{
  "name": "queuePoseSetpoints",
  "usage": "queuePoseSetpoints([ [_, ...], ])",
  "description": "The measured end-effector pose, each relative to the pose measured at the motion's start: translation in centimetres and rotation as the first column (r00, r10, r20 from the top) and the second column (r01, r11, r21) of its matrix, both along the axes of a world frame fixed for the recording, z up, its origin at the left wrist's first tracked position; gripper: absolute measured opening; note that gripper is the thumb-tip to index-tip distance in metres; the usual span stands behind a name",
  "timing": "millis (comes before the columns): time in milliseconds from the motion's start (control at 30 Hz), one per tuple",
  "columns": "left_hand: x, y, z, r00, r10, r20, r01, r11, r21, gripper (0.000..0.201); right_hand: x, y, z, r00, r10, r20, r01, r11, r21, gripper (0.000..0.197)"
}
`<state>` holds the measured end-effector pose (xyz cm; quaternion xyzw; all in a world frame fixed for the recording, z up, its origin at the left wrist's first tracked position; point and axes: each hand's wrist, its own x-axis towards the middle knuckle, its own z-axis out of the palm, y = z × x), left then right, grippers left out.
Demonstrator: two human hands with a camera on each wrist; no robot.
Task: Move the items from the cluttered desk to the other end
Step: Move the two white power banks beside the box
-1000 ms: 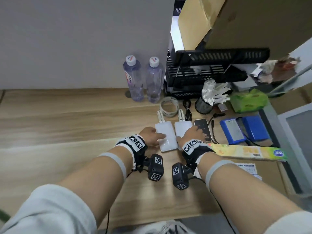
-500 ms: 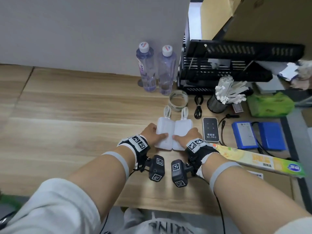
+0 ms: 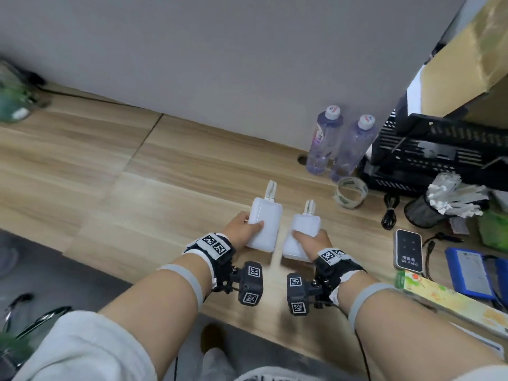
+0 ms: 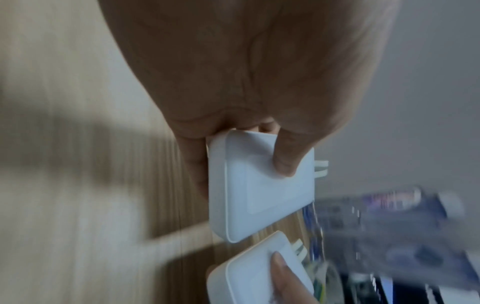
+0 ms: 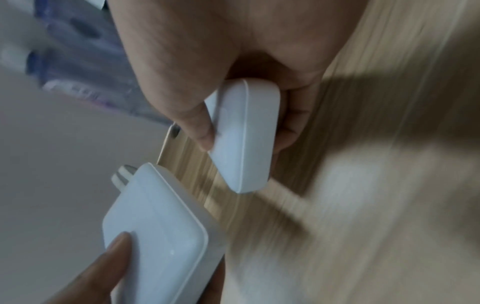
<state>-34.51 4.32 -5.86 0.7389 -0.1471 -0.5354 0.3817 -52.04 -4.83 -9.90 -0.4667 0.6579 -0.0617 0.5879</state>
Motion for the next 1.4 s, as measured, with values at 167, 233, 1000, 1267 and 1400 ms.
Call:
queuePoseSetpoints([
  [167, 8.1, 5.6, 4.3, 0.975, 0.196, -0.107, -0.201, 0.979, -0.040, 0.044, 8.6, 3.8, 4.4, 0.982, 0.149, 0.113, -0.139, 0.986, -0.090, 0.049],
  [233, 11.8, 8.0, 5.7, 0.952, 0.267, -0.148, -0.280, 0.957, -0.075, 0.041, 12.3, 5.5, 6.3, 0.973, 0.165, 0.159, -0.150, 0.983, -0.102, 0.051],
  [1000, 50.1, 33.8, 9.2, 0.715, 0.671, -0.199, -0.698, 0.669, -0.255, 0.042, 56.7, 24.4, 11.0, 0.829, 0.358, 0.430, -0.404, 0.914, 0.019, 0.025],
  [1267, 67.6, 37.8, 8.4, 0.710, 0.704, 0.020, -0.685, 0.698, -0.210, 0.055, 76.7, 26.5, 6.2, 0.792, 0.380, 0.478, -0.488, 0.864, 0.122, 0.039],
  [1400, 76.3, 39.5, 8.3, 0.712, 0.693, 0.112, -0.678, 0.721, -0.144, 0.059, 85.4, 27.5, 4.9, 0.814, 0.342, 0.470, -0.464, 0.869, 0.172, 0.061],
])
